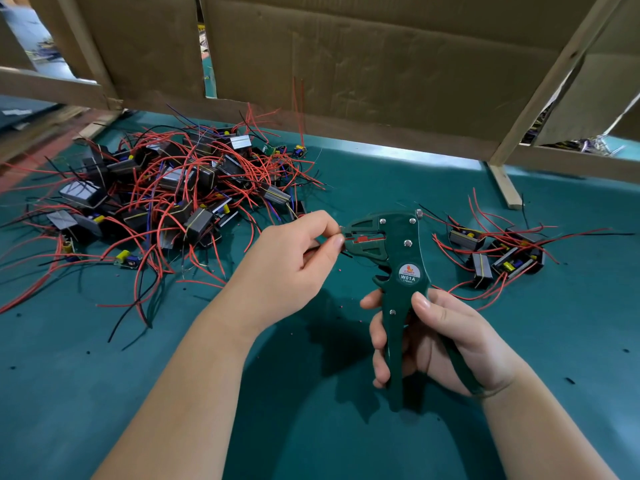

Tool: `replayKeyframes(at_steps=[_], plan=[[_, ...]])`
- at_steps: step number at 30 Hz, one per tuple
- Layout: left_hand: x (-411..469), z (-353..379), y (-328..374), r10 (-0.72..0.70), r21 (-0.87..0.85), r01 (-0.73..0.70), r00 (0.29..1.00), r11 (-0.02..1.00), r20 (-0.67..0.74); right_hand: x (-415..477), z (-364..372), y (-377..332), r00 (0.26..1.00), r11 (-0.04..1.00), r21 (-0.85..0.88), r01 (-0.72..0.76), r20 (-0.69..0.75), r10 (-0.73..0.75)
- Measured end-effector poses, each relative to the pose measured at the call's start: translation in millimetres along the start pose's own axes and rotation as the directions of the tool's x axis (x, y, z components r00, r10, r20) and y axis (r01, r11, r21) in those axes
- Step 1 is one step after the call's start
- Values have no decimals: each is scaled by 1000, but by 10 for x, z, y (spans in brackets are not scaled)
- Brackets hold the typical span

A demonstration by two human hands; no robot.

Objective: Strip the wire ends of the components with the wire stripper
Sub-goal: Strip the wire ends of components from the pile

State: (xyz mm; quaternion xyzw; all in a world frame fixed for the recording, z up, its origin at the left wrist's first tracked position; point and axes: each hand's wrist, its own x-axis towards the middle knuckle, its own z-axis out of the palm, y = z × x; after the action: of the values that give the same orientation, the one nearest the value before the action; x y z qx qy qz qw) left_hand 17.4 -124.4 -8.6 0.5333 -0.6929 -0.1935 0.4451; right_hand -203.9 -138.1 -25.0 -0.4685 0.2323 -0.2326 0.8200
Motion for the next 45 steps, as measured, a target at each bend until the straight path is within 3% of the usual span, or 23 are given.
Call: replayKeyframes(at_steps=[18, 25, 30, 36, 39, 45], plan=[[4, -7, -13, 19, 79, -20, 1000, 997, 6, 43, 103, 46, 998, 998, 61, 20, -54, -17], [21, 89, -61, -144, -40, 144, 990, 989, 0, 222, 378, 181, 913, 977, 68, 203, -374, -163], [24, 47, -103, -183, 26, 183, 983, 983, -24, 164, 233, 67, 954, 947, 242, 211, -260, -147], [35, 65, -6, -165, -104, 155, 982, 982, -92, 83, 113, 2, 986, 966, 241, 89, -161, -51], [38, 78, 21, -152, -170, 134, 984, 976, -97, 79, 159, 24, 999, 971, 236, 28, -46, -18], [20, 75, 38, -66, -163, 52, 995, 985, -80, 51, 209, 22, 999, 980, 197, 36, 31, -43]])
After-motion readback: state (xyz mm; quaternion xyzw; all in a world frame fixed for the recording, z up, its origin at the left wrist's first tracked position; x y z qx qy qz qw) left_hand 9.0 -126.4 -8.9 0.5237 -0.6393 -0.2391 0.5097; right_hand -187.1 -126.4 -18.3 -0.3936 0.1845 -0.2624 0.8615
